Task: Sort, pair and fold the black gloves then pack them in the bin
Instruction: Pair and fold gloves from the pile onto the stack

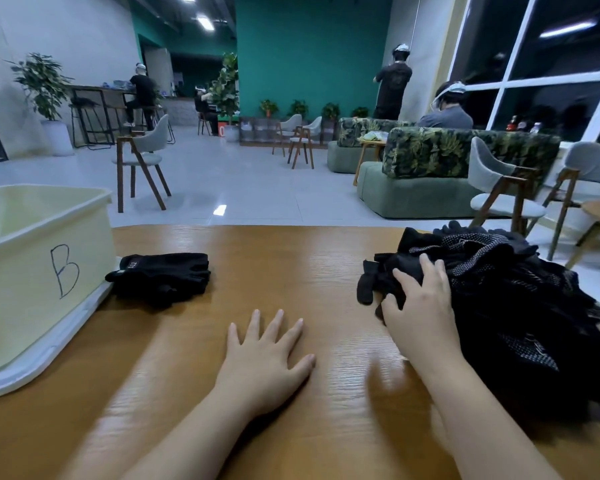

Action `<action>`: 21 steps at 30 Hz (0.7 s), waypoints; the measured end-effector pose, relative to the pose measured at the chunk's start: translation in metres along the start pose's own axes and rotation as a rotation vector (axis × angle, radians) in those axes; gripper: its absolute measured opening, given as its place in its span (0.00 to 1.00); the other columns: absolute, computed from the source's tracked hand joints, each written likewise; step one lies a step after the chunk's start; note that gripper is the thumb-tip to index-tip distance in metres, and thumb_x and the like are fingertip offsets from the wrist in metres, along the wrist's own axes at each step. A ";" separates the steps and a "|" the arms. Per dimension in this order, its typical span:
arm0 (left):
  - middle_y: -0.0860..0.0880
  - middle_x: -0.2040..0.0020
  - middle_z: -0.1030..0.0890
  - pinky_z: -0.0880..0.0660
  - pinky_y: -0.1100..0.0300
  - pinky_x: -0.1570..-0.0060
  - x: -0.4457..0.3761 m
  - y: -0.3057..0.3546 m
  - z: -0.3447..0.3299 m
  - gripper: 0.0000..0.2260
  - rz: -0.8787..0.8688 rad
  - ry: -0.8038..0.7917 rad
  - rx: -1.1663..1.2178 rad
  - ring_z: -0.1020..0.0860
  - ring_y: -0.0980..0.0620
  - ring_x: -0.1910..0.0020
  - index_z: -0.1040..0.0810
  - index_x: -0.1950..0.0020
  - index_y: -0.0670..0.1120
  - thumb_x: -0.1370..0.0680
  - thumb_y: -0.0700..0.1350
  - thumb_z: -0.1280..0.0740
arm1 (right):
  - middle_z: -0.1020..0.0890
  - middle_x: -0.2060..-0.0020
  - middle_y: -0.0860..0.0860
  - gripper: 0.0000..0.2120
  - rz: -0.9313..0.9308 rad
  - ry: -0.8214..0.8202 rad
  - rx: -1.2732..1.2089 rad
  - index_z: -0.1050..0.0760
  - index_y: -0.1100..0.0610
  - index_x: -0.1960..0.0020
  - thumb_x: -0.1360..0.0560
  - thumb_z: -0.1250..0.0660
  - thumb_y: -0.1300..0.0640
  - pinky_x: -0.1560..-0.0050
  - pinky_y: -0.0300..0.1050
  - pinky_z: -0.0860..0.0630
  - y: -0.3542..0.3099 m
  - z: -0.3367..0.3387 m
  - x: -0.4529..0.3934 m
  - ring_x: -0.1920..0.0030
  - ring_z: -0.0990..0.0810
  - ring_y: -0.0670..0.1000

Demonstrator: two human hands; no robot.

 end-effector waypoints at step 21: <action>0.58 0.23 0.57 0.60 0.45 0.26 0.003 -0.005 0.005 0.29 -0.006 0.103 0.109 0.60 0.53 0.24 0.57 0.25 0.64 0.23 0.67 0.52 | 0.51 0.23 0.53 0.32 0.080 -0.004 0.163 0.48 0.61 0.24 0.22 0.42 0.51 0.29 0.50 0.45 -0.011 -0.021 -0.005 0.27 0.47 0.54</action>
Point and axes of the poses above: each hand's wrist, its own x-axis away from the middle knuckle, its own z-axis out of the back of the hand, y = z × x, the point moved 8 cm from there along -x, towards the middle knuckle
